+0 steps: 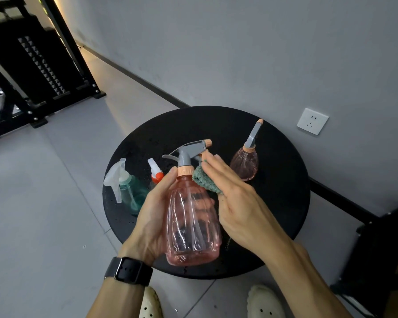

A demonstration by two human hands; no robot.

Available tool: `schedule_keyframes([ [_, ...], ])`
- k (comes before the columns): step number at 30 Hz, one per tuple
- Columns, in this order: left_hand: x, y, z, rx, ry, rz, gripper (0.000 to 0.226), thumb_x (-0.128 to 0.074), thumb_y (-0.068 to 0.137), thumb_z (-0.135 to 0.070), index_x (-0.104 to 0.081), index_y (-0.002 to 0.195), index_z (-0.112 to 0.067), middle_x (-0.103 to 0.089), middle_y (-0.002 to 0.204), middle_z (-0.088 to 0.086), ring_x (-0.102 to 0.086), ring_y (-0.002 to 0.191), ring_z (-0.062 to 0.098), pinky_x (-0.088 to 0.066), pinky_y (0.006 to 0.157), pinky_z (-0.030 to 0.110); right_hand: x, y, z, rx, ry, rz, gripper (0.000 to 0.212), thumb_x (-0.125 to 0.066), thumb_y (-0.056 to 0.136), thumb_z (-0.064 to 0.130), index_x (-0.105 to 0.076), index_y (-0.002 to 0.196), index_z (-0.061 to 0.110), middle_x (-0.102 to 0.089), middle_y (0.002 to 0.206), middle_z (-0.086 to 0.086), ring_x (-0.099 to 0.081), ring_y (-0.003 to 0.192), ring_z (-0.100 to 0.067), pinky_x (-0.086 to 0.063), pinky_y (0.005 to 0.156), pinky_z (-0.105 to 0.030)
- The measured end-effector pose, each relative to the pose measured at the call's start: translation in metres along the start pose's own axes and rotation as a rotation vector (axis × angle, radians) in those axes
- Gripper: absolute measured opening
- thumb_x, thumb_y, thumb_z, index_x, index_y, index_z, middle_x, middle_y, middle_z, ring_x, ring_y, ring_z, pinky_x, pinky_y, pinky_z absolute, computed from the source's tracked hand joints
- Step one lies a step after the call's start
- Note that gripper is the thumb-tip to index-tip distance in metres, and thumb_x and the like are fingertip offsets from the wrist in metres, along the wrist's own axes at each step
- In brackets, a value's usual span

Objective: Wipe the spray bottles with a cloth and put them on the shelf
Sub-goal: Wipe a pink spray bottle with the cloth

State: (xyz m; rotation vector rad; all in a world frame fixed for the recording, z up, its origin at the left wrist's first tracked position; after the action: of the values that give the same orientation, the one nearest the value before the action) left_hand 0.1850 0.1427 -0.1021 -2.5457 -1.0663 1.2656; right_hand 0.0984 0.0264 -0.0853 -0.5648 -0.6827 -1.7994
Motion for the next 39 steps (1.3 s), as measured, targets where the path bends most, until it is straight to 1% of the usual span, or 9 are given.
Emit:
schedule_keyframes([
  [3,0.001,0.000,-0.001,0.011,0.006,-0.009,0.046,-0.057,0.090,-0.046,-0.076,0.107,-0.008,-0.062,0.102,0.018,-0.056,0.087,0.032,-0.045,0.091,0.049,0.001,0.000,-0.001,-0.022,-0.024,0.037,0.064,-0.034,0.096,-0.008,-0.021,0.152,0.020,-0.009,0.151,0.026,-0.002,0.140,0.016,-0.003,0.110,-0.003],
  [8,0.003,0.003,-0.001,-0.028,0.120,-0.089,0.045,-0.069,0.083,-0.051,-0.072,0.104,-0.012,-0.066,0.089,0.012,-0.063,0.080,0.029,-0.049,0.087,0.047,-0.003,-0.004,-0.011,-0.112,-0.057,0.048,0.067,-0.032,0.095,-0.009,-0.019,0.153,0.020,-0.013,0.159,0.016,-0.004,0.143,0.010,-0.002,0.109,-0.002],
  [11,0.002,0.003,-0.002,-0.102,0.197,-0.126,0.031,-0.068,0.080,-0.043,-0.071,0.095,-0.015,-0.070,0.093,0.008,-0.066,0.083,0.026,-0.053,0.086,0.046,-0.001,-0.004,-0.019,-0.164,-0.058,-0.008,0.068,-0.032,0.092,-0.012,-0.021,0.153,0.018,-0.014,0.160,0.012,-0.005,0.144,0.007,0.000,0.107,0.001],
  [16,0.007,0.002,-0.004,-0.234,0.348,-0.208,0.031,-0.069,0.084,-0.045,-0.070,0.102,-0.020,-0.073,0.107,0.006,-0.069,0.098,0.026,-0.055,0.091,0.048,0.007,-0.003,-0.026,-0.174,-0.082,-0.125,0.068,-0.033,0.092,-0.013,-0.022,0.153,0.016,-0.015,0.160,0.011,-0.007,0.145,0.003,0.000,0.109,-0.001],
  [20,0.003,0.000,-0.003,-0.318,0.503,-0.261,0.042,-0.066,0.079,-0.047,-0.070,0.108,-0.016,-0.073,0.108,0.003,-0.071,0.101,0.020,-0.054,0.083,0.037,0.008,-0.003,-0.025,-0.140,-0.091,-0.172,0.068,-0.032,0.092,-0.014,-0.022,0.152,0.016,-0.015,0.160,0.009,-0.005,0.146,0.002,-0.002,0.112,-0.005],
  [24,-0.004,0.000,0.000,-0.386,0.650,-0.294,0.027,-0.063,0.088,-0.042,-0.071,0.101,-0.021,-0.073,0.097,-0.009,-0.069,0.084,-0.002,-0.049,0.074,0.025,0.008,-0.005,-0.025,-0.118,-0.103,-0.188,0.071,-0.034,0.091,-0.016,-0.020,0.153,0.016,-0.012,0.160,0.011,-0.001,0.146,0.004,-0.002,0.114,-0.007],
  [26,-0.005,0.005,0.003,-0.399,0.706,-0.310,0.024,-0.064,0.087,-0.044,-0.071,0.103,-0.028,-0.073,0.095,-0.012,-0.069,0.085,-0.003,-0.052,0.080,0.029,0.008,-0.005,-0.027,-0.112,-0.110,-0.197,0.071,-0.034,0.091,-0.016,-0.020,0.153,0.016,-0.011,0.160,0.011,0.000,0.146,0.004,-0.002,0.114,-0.008],
  [30,-0.002,0.013,0.006,-0.416,0.747,-0.332,0.032,-0.068,0.082,-0.051,-0.070,0.112,-0.038,-0.072,0.109,-0.014,-0.066,0.106,0.005,-0.050,0.100,0.042,0.011,-0.006,-0.032,-0.122,-0.085,-0.221,0.068,-0.034,0.092,-0.015,-0.022,0.152,0.015,-0.013,0.160,0.010,-0.002,0.147,0.002,-0.003,0.115,-0.009],
  [39,0.009,0.036,0.011,-0.458,0.819,-0.389,0.029,-0.069,0.085,-0.052,-0.067,0.112,-0.040,-0.071,0.114,-0.006,-0.067,0.107,0.011,-0.053,0.097,0.048,0.022,-0.007,-0.039,-0.194,-0.044,-0.243,0.066,-0.033,0.093,-0.014,-0.023,0.152,0.015,-0.015,0.160,0.009,-0.005,0.146,0.002,-0.004,0.114,-0.008],
])
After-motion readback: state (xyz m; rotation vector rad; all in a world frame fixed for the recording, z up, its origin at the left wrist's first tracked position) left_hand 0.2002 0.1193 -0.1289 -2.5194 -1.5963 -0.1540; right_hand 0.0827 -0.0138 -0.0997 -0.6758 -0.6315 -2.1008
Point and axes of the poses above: each hand's wrist, its own y-axis towards the middle knuckle, its own x-axis out of the back of the hand, z = x × y, the point moved 2 cm from there along y, towards the middle knuckle
